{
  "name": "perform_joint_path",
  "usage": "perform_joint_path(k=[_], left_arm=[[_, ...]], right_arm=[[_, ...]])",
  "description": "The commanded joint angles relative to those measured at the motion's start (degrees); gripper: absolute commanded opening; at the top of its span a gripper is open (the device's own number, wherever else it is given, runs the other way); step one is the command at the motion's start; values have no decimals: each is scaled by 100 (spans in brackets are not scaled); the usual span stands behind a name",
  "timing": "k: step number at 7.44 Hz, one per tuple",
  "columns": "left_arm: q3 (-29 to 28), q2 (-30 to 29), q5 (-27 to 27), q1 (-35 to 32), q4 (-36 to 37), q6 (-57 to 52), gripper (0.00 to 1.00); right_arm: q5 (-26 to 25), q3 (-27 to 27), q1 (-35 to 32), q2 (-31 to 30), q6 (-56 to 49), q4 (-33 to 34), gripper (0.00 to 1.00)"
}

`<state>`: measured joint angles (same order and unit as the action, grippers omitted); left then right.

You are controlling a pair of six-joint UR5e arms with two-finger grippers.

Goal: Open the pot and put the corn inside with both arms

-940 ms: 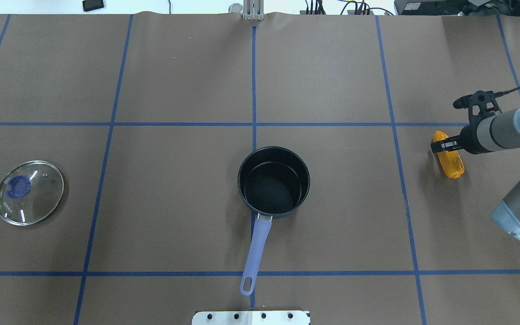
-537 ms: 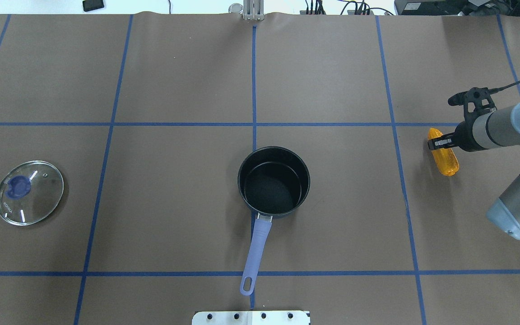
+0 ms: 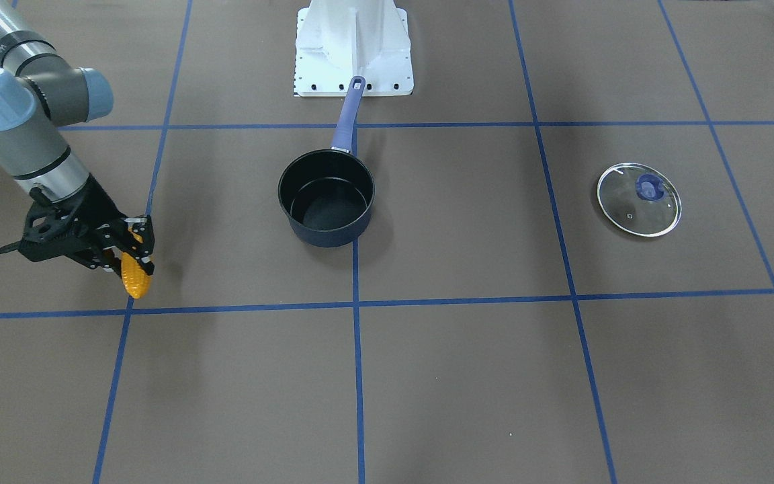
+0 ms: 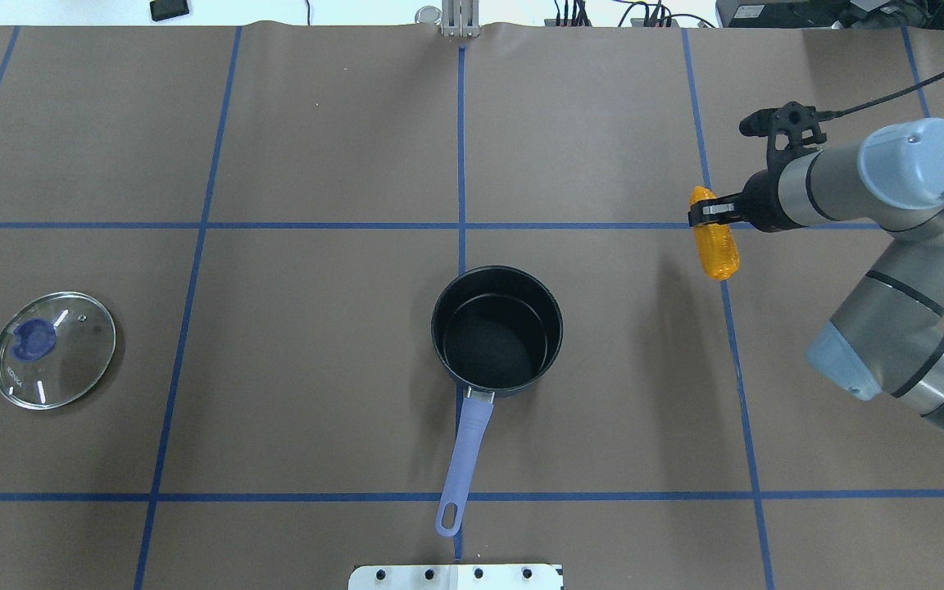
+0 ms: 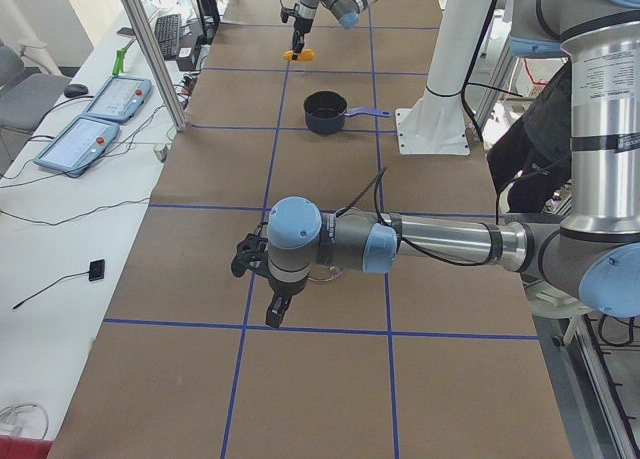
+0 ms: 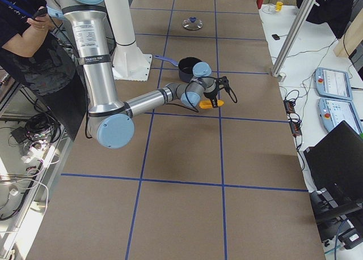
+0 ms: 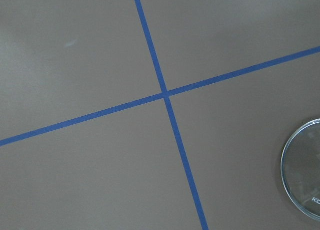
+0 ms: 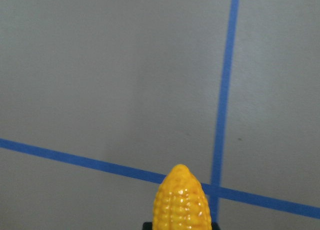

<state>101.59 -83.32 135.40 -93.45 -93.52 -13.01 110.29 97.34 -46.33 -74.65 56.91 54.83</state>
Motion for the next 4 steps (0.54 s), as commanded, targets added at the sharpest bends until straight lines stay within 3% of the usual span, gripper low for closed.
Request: perform_joint_path(k=[1, 2, 4], left_arm=[[-16, 0, 4, 2, 0, 0, 98], [-25, 9, 4, 2, 0, 0, 98], [-60, 9, 4, 2, 0, 0, 98]], right_arm=[[-557, 250, 761, 809, 1290, 587, 0], [-1101, 277, 1175, 1169, 1740, 921, 0], [-1351, 260, 1590, 1847, 2216, 1704, 2]])
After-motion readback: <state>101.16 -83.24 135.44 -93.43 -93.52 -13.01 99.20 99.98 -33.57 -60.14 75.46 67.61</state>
